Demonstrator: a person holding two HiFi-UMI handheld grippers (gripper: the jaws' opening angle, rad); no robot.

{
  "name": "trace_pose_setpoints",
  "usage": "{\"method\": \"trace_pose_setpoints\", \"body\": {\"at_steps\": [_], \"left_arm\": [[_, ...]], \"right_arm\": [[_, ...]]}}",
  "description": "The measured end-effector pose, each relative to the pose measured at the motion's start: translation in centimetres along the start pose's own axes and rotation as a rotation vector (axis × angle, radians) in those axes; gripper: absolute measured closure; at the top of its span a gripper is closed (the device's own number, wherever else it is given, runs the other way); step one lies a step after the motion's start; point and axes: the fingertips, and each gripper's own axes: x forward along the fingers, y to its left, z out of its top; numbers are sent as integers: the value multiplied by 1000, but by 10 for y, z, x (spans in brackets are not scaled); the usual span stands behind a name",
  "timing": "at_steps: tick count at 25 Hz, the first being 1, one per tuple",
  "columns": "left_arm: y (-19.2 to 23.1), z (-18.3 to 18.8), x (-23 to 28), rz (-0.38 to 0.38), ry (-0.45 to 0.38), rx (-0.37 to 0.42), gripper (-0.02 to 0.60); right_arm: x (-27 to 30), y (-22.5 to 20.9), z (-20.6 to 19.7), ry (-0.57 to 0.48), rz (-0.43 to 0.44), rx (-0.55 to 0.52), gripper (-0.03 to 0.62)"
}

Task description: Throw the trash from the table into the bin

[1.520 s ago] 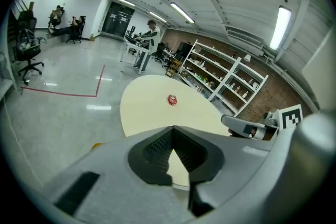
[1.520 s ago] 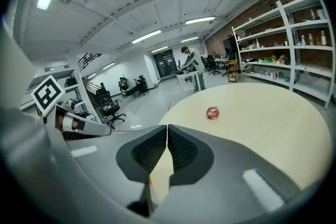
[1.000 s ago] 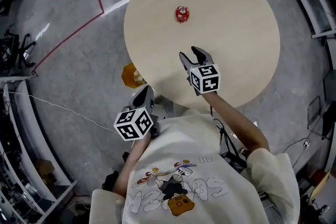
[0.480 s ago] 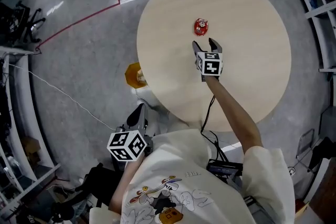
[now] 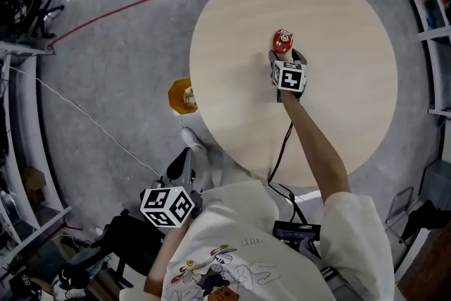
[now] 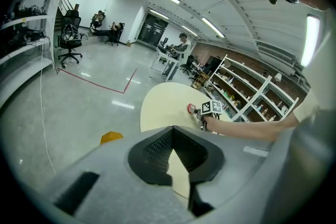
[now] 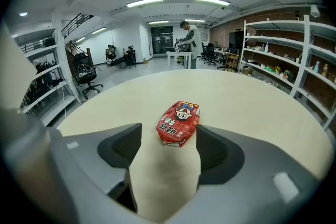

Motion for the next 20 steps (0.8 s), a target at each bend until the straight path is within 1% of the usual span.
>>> {"method": "trace_pose_setpoints", "body": {"at_steps": [7,15,16,17,18,20], "left_arm": [[1,3,13,-4,20,-5,575],[7,3,13,5,33,0,575],[9,3,13,8,32,-3,575],[11,3,13,10,31,-5,575],[12,4,12,11,29,-5,575],[13,4,11,11,27,-4,575]], "right_arm": [[25,-5,2,-2,-28,64,269],[36,-17,-10,13,-126,83,250],[36,-17,-9,10,-131,73,255],[36,-17,-8,8,-134,64,282],[36,-16,-8,7,-136,61,296],[35,-17,-9,10,-137,68,299]]}}
